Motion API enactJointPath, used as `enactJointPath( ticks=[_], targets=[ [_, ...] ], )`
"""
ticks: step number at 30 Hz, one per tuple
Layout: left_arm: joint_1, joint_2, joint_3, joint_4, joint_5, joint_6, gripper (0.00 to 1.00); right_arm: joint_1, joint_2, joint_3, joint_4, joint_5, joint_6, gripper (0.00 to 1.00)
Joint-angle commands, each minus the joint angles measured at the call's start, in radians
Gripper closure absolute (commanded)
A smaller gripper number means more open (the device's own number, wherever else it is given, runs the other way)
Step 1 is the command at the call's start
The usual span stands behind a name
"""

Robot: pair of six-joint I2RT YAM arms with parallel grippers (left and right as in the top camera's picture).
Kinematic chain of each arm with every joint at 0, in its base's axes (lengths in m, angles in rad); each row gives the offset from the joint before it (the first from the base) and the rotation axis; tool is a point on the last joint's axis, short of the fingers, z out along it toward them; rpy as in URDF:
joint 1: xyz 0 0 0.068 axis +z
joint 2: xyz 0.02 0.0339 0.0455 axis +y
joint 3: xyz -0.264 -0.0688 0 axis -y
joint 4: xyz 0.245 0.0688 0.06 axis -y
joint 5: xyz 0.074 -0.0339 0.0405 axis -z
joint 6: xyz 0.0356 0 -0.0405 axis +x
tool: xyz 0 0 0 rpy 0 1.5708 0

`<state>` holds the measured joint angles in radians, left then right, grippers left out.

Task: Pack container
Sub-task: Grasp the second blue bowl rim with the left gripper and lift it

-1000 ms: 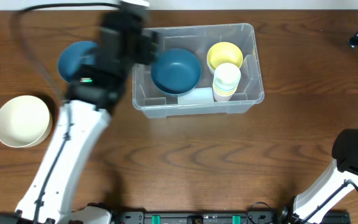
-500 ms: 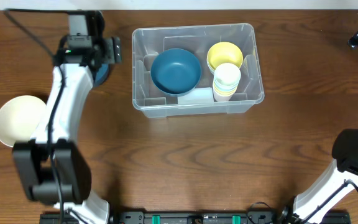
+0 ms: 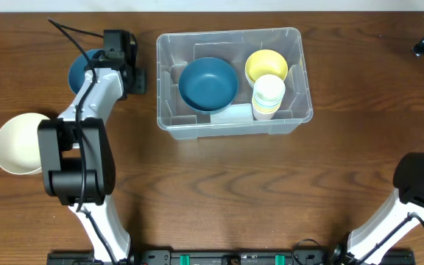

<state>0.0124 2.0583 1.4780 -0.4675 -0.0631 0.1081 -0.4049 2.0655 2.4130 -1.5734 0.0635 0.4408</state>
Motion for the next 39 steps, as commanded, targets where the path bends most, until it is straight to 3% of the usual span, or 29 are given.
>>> enactJointPath(
  ticks=[1, 4, 6, 15, 24, 31, 39],
  targets=[
    [0.032, 0.014, -0.002, -0.006, -0.006, 0.003, 0.64, -0.006, -0.01, 0.013, 0.0, 0.008, 0.015, 0.01],
    [0.049, 0.012, -0.002, -0.006, -0.006, 0.003, 0.86, -0.006, -0.01, 0.013, 0.0, 0.008, 0.015, 0.01],
    [0.058, 0.01, -0.002, -0.011, -0.006, 0.003, 0.94, -0.006, -0.01, 0.013, 0.0, 0.008, 0.015, 0.01],
    [0.062, -0.102, 0.001, -0.014, -0.005, -0.061, 0.94, -0.006, -0.01, 0.013, 0.0, 0.008, 0.015, 0.01],
    [0.015, -0.458, 0.002, 0.04, 0.049, -0.124, 0.94, -0.006, -0.01, 0.013, 0.0, 0.008, 0.015, 0.01],
    [-0.199, -0.675, 0.002, 0.058, 0.134, -0.124, 0.94, -0.006, -0.01, 0.013, 0.0, 0.008, 0.015, 0.01],
    [-0.508, -0.644, 0.002, 0.067, 0.051, -0.022, 0.94, -0.006, -0.01, 0.013, 0.0, 0.008, 0.015, 0.01]
  ],
)
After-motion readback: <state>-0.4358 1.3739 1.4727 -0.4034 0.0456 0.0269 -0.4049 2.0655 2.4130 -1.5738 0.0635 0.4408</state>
